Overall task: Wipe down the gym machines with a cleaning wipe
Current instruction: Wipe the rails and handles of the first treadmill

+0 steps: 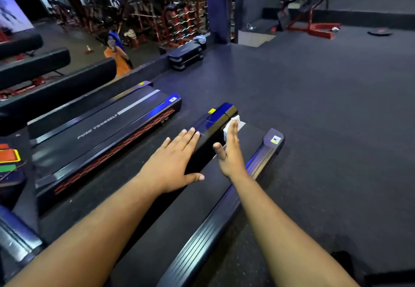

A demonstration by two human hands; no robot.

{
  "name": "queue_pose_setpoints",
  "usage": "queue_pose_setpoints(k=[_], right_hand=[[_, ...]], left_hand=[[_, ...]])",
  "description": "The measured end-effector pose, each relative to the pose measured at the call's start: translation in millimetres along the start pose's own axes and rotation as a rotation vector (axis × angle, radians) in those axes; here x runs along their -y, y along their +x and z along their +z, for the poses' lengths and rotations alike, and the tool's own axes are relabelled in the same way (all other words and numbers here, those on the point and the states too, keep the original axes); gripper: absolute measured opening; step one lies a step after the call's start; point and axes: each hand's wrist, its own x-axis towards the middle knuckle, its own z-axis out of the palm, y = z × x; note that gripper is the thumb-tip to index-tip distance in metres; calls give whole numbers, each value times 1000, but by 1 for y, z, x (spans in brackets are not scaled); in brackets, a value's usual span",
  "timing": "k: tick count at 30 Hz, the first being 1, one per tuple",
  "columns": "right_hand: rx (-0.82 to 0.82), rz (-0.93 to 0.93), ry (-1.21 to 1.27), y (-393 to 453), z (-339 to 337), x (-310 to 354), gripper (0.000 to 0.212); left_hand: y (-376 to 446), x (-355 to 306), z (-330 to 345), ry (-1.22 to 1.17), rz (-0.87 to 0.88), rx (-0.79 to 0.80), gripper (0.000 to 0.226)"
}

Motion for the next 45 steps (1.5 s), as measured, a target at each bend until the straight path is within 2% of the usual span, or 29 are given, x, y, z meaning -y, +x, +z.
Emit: queue_pose_setpoints(k=[3, 7, 10, 15, 21, 23, 27, 30, 33, 37, 39, 43, 45], right_hand=[[53, -117, 37, -33, 26, -1, 115], [12, 53, 96, -26, 26, -13, 121], [-57, 12, 100, 9, 10, 10, 122], [29, -258, -226, -11, 22, 34, 124], [-21, -128, -518, 13, -25, 10, 119], [35, -150, -597, 26, -34, 21, 117], [200, -362, -707, 24, -31, 31, 114], [177, -322, -762, 29, -44, 23, 104], [162, -228, -801, 33, -46, 31, 107], [328, -411, -720, 18, -33, 38, 116], [340, -454, -706, 18, -41, 31, 113], [227, -244, -727, 30, -50, 31, 106], [227, -222, -727, 21, -34, 41, 111]], left_hand=[[0, -1, 0, 7, -1, -14, 115], [-2, -2, 0, 44, -2, -20, 114], [-2, -3, 0, 58, -12, -13, 114], [-1, -1, 2, 7, -14, -22, 113], [-1, -1, 2, 10, -12, -19, 115], [-1, -1, 1, 12, -16, -13, 115], [-4, -1, 1, 2, -27, -16, 115], [-5, 0, -1, 4, -31, -4, 114], [-5, -1, -4, -1, -28, 9, 114], [-8, -4, -7, -3, -34, 1, 113], [-11, -3, -7, 4, -35, 6, 113], [-19, -2, -9, 3, -41, 34, 113], [-26, 1, -7, -10, -52, 33, 114]])
